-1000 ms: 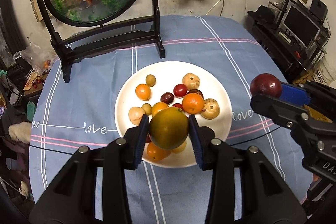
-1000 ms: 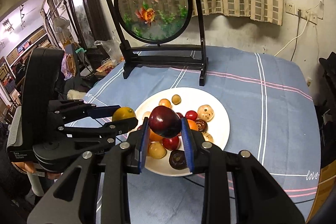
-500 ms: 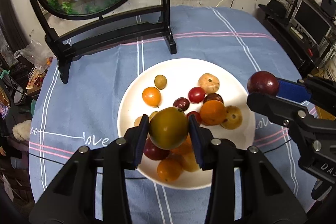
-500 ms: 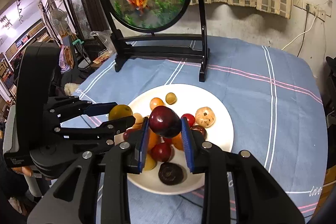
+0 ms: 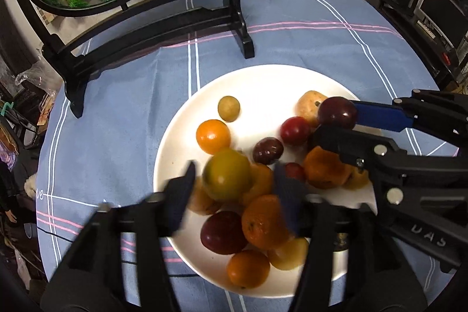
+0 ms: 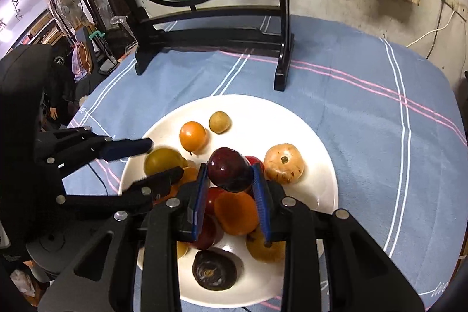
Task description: Organize fruits
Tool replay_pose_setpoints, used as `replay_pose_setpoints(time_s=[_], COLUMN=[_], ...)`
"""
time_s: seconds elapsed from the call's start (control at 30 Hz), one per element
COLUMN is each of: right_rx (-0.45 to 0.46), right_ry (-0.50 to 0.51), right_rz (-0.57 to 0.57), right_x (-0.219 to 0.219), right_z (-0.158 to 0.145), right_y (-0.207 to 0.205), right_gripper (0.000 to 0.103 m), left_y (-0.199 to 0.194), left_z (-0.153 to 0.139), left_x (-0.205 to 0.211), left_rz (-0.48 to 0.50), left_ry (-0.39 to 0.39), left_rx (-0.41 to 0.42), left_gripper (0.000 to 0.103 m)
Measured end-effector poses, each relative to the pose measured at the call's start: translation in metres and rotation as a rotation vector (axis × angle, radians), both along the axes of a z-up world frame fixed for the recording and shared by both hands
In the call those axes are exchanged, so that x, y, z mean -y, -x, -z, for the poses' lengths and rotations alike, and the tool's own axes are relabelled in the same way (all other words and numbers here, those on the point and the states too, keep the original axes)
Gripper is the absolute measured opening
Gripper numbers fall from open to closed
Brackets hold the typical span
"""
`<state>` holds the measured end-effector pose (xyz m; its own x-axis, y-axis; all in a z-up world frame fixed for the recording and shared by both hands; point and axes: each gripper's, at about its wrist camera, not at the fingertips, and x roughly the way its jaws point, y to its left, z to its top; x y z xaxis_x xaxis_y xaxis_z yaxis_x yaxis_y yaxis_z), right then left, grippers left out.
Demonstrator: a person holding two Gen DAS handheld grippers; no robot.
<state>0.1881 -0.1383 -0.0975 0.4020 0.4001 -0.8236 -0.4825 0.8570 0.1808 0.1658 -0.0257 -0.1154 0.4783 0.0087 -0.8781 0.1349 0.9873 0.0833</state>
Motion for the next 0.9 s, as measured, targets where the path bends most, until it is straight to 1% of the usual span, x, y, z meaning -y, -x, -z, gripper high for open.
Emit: replay_pose_setpoints(time_s=[0.03,0.07,0.1,0.13,0.5,0.7,0.83,0.9], right_rx=[-0.003,-0.004,0.010,0.025,0.028,0.026,0.041,0.045], right_ry=[0.007,0.000,-0.019,-0.028,-0.051,-0.068,-0.098,-0.131], right_rz=[0.012,0.022,0.040,0.044,0.042,0.058,0.084,0.107], right_x=[0.001,0.002,0.005,0.007,0.013,0.019,0.031,0.040], right_z=[0.001,0.001,-0.001,-0.002,-0.010,-0.018,-0.030,-0.036], right_y=[-0.002,-0.003,-0.004,-0.004,0.000,0.012,0.030,0.043], right_gripper=[0.045,0.065,0.067,0.067,0.067,0.067,0.067,0.067], left_y=[0.000,-0.001,-0.002,-0.003,0.004,0.015,0.027,0.036], left_z=[0.000,0.000,0.000,0.000,-0.005,-0.020,-0.036,-0.046], left_x=[0.000,0.000,-0.001,-0.001,0.003,0.003,0.002,0.000], left_rz=[0.001,0.004,0.002,0.000,0.007,0.008,0.004,-0.004], left_ry=[-0.004,-0.006,-0.003,0.000,0.016,0.025,0.034,0.034], left_rx=[0.006,0.007,0.007,0.007,0.019,0.042,0.070,0.099], left_gripper=[0.066,0.066,0.066,0.066,0.066,0.066,0.066,0.070])
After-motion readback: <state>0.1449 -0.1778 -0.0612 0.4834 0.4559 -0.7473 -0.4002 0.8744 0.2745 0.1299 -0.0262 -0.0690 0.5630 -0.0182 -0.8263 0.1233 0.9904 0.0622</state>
